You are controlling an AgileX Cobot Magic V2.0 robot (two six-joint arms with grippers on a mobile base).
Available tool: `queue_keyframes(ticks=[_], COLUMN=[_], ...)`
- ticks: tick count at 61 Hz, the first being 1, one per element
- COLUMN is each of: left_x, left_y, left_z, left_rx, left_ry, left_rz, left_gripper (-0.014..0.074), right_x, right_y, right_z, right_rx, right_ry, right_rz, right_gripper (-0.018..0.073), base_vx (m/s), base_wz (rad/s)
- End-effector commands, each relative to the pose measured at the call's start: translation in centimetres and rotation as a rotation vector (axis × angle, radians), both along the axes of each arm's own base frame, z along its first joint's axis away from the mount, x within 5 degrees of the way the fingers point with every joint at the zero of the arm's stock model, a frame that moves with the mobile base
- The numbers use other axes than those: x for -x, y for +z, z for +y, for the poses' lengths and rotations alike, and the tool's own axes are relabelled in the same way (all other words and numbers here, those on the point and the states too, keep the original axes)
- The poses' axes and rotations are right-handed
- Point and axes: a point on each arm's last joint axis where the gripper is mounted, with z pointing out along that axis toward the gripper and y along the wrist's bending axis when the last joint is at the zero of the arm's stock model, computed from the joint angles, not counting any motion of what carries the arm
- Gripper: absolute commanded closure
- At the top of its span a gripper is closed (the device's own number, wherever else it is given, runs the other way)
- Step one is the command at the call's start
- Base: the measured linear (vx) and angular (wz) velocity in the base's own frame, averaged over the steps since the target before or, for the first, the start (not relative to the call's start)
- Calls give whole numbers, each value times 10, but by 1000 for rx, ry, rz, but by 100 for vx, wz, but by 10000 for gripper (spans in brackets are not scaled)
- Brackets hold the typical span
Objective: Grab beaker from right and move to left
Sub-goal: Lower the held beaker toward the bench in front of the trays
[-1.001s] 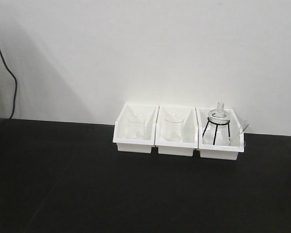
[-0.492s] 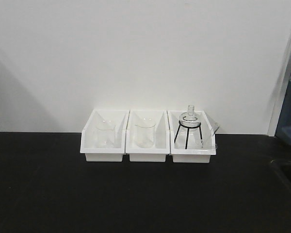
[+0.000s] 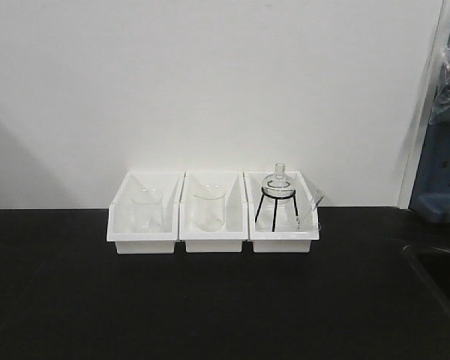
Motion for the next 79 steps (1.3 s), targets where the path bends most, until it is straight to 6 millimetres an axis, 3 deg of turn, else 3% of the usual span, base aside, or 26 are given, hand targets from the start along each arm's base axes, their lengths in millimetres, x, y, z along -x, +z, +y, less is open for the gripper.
queue_keyframes(ticks=[1,21,30,38,60,71,79], left_x=[-2,-2,-2,-2,-2,-2,-2], left_y=[1,1,1,1,1,1,1], left_z=[-1,-1,-1,-1,-1,-1,-1], left_rx=[3,3,3,3,3,3,3], left_ry=[-11,-11,-11,-11,-11,-11,-11], left_rz=[-64,-64,-64,-64,-64,-64,-64], left_gripper=[603,603,603,603,603,603,603], right_x=[1,1,-24,-63,-179,-210,-219], right_y=[14,14,3,-28,-130,-167,-180], right_z=[4,5,19,41,85,96,99], right_rx=[4,17,124,209,74,11,24], right_ry=[48,59,184,392,752,854,871], right_rz=[-72,-80,-60,13,151,130,119], right_gripper=[563,563,561,561,561,561,561], base_vx=[0,0,0,0,0,0,0], base_wz=[0,0,0,0,0,0,-1])
